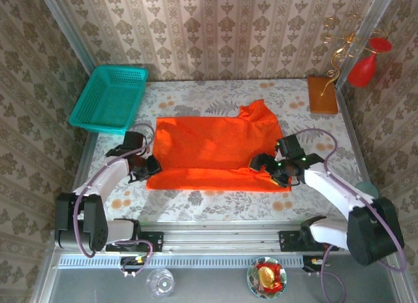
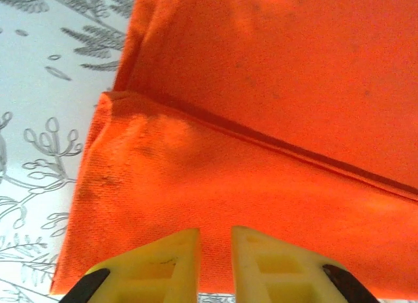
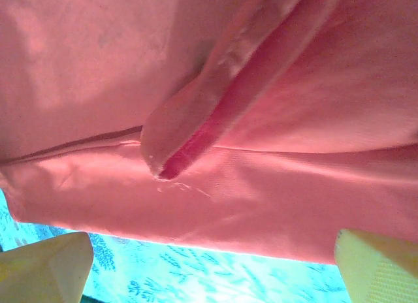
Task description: Fold the inside-out t-shirt
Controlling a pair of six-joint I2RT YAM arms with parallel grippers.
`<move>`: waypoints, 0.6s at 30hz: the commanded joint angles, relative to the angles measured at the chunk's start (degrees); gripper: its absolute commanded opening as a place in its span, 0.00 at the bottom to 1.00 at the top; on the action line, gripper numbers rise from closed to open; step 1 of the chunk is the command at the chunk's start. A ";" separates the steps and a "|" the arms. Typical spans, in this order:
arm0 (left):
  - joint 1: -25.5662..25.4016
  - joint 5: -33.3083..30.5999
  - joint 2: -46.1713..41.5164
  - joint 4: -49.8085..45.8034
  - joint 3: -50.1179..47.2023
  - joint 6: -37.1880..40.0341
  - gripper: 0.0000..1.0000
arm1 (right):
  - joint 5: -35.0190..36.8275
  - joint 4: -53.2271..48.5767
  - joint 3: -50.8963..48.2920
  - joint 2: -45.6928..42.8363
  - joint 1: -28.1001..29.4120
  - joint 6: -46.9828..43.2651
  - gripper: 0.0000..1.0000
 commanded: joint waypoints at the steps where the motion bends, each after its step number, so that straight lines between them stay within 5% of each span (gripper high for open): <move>1: -0.95 3.47 -0.54 -1.45 1.63 -0.80 0.21 | -4.48 10.10 2.31 5.73 2.48 6.88 0.97; 11: -3.65 4.06 -2.91 -1.08 2.47 -3.13 0.22 | -10.09 29.02 14.10 26.48 4.19 13.84 0.95; 18: -6.24 6.76 -2.51 3.46 3.38 -5.62 0.22 | -10.71 20.20 20.53 27.50 3.54 8.05 0.92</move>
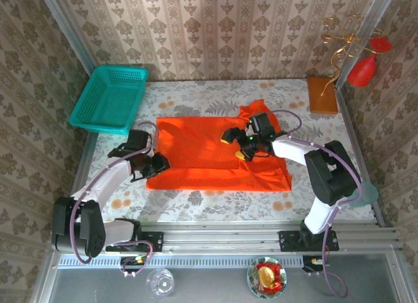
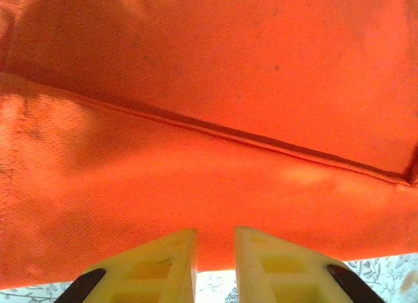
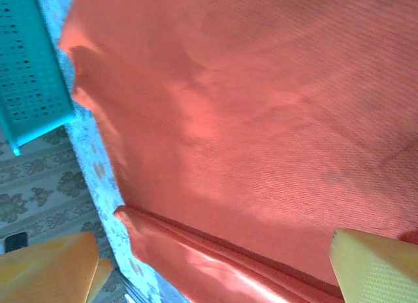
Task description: Fold the inside-out t-shirt
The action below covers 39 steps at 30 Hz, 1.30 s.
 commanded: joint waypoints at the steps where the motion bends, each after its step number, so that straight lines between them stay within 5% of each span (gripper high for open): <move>1: -2.20 1.41 0.10 2.59 2.69 -1.97 0.22 | -1.13 -6.34 1.40 -2.85 -0.69 -4.34 0.92; 12: -18.00 1.87 16.63 8.31 15.85 -2.24 0.21 | 5.00 -21.80 -8.05 -16.12 -9.91 -18.61 0.89; 22: -33.87 3.44 39.43 10.79 39.36 -5.97 0.09 | -0.32 -18.21 -7.22 -10.78 -17.62 -22.60 0.82; 27: -36.40 2.85 47.16 8.39 47.06 -5.45 0.06 | -4.53 -13.68 -5.07 -3.47 -19.26 -22.52 0.74; 31: -36.91 2.28 50.37 7.95 48.41 -5.08 0.04 | 0.50 -16.54 -3.27 -0.23 -20.34 -23.49 0.72; 39: -36.72 -0.44 56.27 5.73 49.21 -5.42 0.03 | 1.34 -19.08 -4.67 -4.89 -20.81 -22.61 0.73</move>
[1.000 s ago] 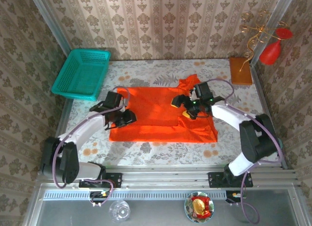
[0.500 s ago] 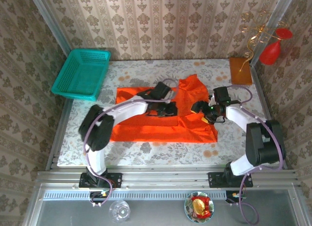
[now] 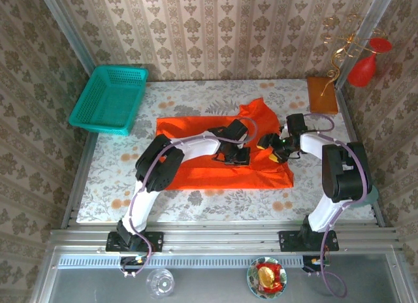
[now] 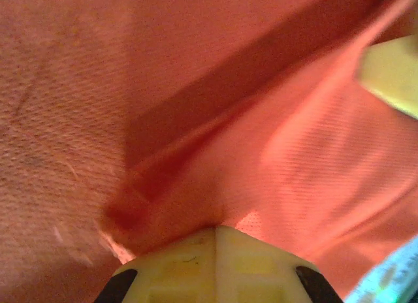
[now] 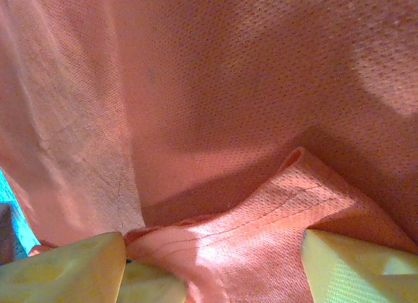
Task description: Fold the inside-out t-shirt
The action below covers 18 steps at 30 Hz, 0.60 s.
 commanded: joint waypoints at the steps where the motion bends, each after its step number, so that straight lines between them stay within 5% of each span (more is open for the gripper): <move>1: 0.43 -3.05 1.58 -4.09 1.46 -0.50 0.03 | 2.35 -3.87 -0.92 -5.22 -0.24 -1.07 0.73; 11: 0.82 -1.71 0.94 -2.33 -0.66 -2.31 0.03 | -3.49 -4.10 -11.66 -16.75 -0.24 1.10 0.72; 18: 0.83 -1.05 0.74 -1.04 -1.98 -2.58 0.03 | 5.05 -2.62 -13.32 -12.56 -1.53 -0.36 0.71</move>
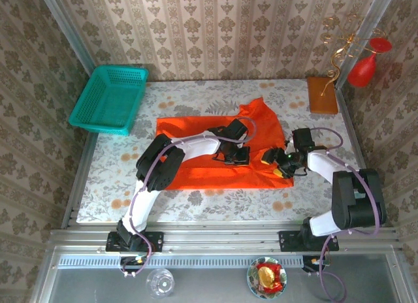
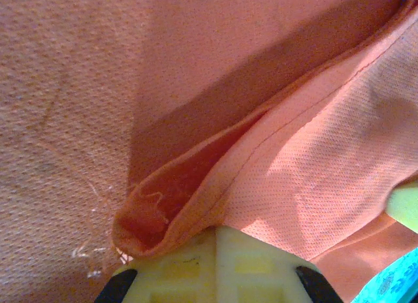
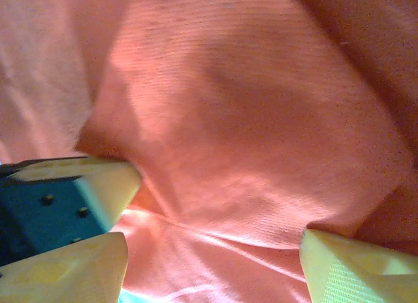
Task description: Fold the inside-out t-shirt
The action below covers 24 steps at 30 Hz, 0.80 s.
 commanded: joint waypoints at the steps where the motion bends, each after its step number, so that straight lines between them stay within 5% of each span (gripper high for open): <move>1: 0.39 -0.79 0.55 -1.30 -2.27 -1.03 0.03 | 5.96 0.02 0.33 2.20 -0.93 -1.03 0.71; 13: 1.90 -2.86 -12.37 0.52 -5.56 2.97 0.09 | 6.76 -9.46 -0.58 -11.11 -1.06 -0.70 0.72; 18: 5.19 -6.43 -22.82 -0.66 -15.75 3.33 0.10 | 12.30 -17.86 -2.37 -16.26 -1.08 0.15 0.73; 24: 10.90 -9.18 -34.92 -0.90 -29.94 2.12 0.11 | 13.28 -15.30 -5.75 -16.49 -1.15 1.34 0.73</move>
